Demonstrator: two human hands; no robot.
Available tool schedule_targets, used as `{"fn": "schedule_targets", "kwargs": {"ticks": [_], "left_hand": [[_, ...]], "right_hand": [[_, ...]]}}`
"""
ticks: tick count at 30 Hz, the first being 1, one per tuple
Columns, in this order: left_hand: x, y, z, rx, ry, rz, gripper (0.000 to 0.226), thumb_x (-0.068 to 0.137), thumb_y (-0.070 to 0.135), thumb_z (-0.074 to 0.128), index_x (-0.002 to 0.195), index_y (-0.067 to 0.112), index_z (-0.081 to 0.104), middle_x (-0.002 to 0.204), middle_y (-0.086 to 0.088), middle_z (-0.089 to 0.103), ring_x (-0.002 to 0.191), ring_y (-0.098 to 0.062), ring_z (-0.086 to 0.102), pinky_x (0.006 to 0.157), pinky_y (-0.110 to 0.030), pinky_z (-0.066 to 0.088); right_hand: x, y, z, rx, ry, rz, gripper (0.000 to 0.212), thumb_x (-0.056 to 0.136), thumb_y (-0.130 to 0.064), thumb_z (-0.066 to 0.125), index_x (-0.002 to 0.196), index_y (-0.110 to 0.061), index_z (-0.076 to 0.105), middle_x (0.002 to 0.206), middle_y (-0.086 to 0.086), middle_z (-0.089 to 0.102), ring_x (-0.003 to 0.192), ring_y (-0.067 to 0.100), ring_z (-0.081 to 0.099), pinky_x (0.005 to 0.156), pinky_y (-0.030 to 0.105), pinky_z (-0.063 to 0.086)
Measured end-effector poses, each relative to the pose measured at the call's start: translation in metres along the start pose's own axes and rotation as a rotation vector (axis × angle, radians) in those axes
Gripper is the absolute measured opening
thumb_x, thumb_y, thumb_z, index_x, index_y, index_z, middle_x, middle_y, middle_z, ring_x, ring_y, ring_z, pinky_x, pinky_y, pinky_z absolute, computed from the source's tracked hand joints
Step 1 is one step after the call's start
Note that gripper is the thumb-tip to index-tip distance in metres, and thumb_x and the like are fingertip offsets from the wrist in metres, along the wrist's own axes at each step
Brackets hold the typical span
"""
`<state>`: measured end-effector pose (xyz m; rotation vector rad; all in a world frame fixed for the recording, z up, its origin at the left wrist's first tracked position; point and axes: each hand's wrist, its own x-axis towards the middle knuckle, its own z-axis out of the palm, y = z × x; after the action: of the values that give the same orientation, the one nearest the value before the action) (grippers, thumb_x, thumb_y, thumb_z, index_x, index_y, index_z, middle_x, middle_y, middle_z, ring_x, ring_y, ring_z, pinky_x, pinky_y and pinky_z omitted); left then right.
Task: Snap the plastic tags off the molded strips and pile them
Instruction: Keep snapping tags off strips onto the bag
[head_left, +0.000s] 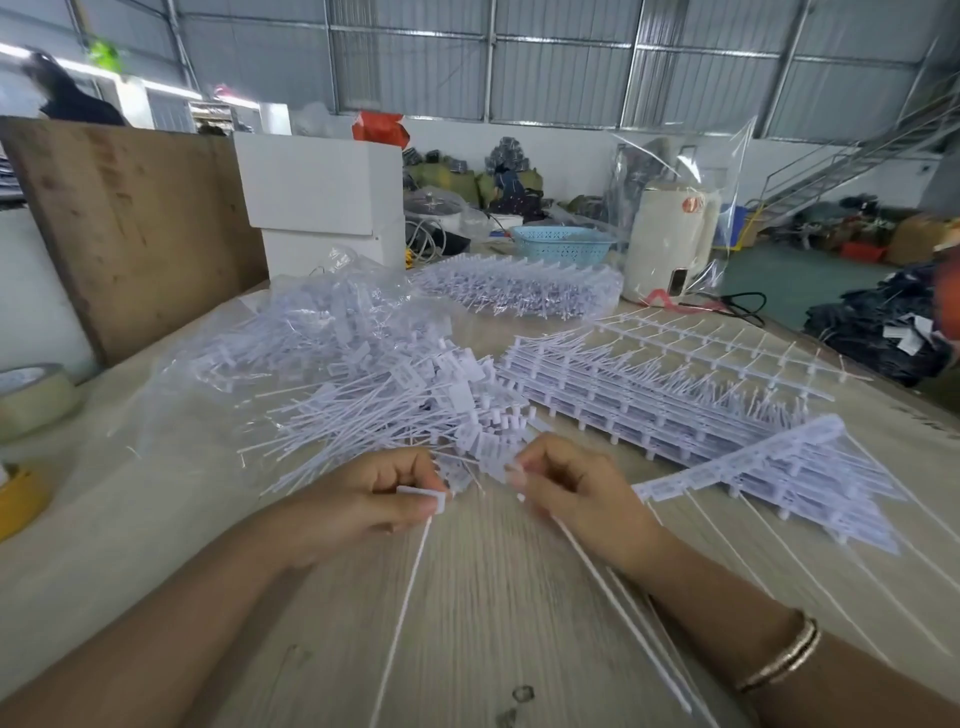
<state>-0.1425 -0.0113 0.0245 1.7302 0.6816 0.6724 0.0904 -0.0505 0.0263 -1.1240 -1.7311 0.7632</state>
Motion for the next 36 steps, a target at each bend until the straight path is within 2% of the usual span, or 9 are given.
{"fn": "schedule_targets", "kwargs": {"ticks": [4,7,9,12,16,20,27,33,36], "left_hand": [[0.007,0.002,0.013,0.513,0.089,0.095,0.005,0.085,0.022,0.069,0.088,0.025,0.070,0.083,-0.003,0.063,0.072,-0.015,0.056,0.066,-0.029,0.042],[0.007,0.006,0.022,0.713,0.192,0.236,0.015,0.087,0.030,0.064,0.099,0.023,0.069,0.093,0.010,0.057,0.081,-0.005,0.054,0.069,-0.020,0.042],[0.006,0.008,0.023,0.733,0.267,0.272,0.028,0.084,0.041,0.056,0.101,0.021,0.066,0.096,0.014,0.056,0.088,-0.001,0.054,0.071,-0.013,0.038],[0.007,0.009,0.028,0.737,0.283,0.272,0.032,0.082,0.052,0.051,0.086,0.023,0.064,0.088,0.015,0.056,0.087,-0.004,0.053,0.075,-0.020,0.041],[0.011,0.004,0.037,0.737,0.260,0.276,0.018,0.082,0.035,0.062,0.075,0.019,0.061,0.078,0.005,0.059,0.076,-0.005,0.053,0.070,-0.021,0.042],[0.009,0.002,0.028,0.667,0.292,0.178,0.015,0.089,0.022,0.060,0.075,0.019,0.057,0.070,0.010,0.053,0.068,0.002,0.049,0.061,-0.012,0.035],[0.010,0.003,0.033,0.664,0.264,0.183,0.028,0.091,0.041,0.055,0.074,0.018,0.060,0.063,0.008,0.048,0.058,-0.003,0.044,0.053,-0.017,0.030],[0.011,0.006,0.028,0.673,0.242,0.257,0.028,0.083,0.038,0.055,0.080,0.010,0.062,0.066,0.008,0.050,0.064,-0.001,0.047,0.057,-0.014,0.032],[0.009,0.008,0.027,0.707,0.219,0.285,0.024,0.084,0.037,0.054,0.079,0.014,0.062,0.067,0.008,0.049,0.066,0.001,0.046,0.059,-0.011,0.032]], "right_hand": [[-0.001,0.004,0.008,-0.299,-0.117,-0.029,0.027,0.079,-0.017,0.074,0.093,-0.028,0.054,0.077,-0.013,0.054,0.065,-0.006,0.050,0.061,0.008,0.036],[-0.001,0.002,0.010,-0.392,-0.114,-0.101,0.034,0.079,-0.020,0.073,0.098,-0.029,0.046,0.079,-0.014,0.051,0.067,-0.007,0.050,0.059,0.009,0.037],[-0.002,0.001,0.009,-0.458,-0.108,-0.135,0.036,0.080,-0.025,0.072,0.099,-0.029,0.042,0.084,-0.013,0.050,0.068,-0.004,0.049,0.059,0.011,0.036],[-0.004,-0.002,0.016,-0.505,-0.112,-0.181,0.035,0.080,-0.027,0.071,0.100,-0.025,0.042,0.090,-0.009,0.052,0.069,0.002,0.047,0.059,0.010,0.035],[-0.002,-0.011,0.014,-0.447,-0.222,-0.236,0.033,0.080,-0.024,0.071,0.101,-0.023,0.046,0.098,-0.007,0.057,0.082,0.001,0.052,0.072,0.009,0.039],[-0.001,-0.009,-0.008,-0.597,-0.250,-0.289,0.024,0.083,-0.025,0.069,0.103,-0.017,0.058,0.096,-0.011,0.061,0.086,0.002,0.054,0.084,0.029,0.039],[0.001,-0.003,0.003,-0.721,-0.021,-0.318,0.018,0.083,-0.032,0.069,0.094,-0.018,0.069,0.086,-0.004,0.069,0.073,0.014,0.062,0.064,0.029,0.046],[0.000,-0.002,0.003,-0.564,-0.045,-0.260,0.016,0.088,-0.031,0.064,0.094,-0.020,0.073,0.076,-0.006,0.070,0.065,0.007,0.060,0.064,0.033,0.050],[0.002,-0.003,0.002,-0.445,-0.076,-0.211,0.014,0.087,-0.026,0.065,0.092,-0.015,0.072,0.068,-0.013,0.063,0.057,0.001,0.052,0.059,0.023,0.043]]}}
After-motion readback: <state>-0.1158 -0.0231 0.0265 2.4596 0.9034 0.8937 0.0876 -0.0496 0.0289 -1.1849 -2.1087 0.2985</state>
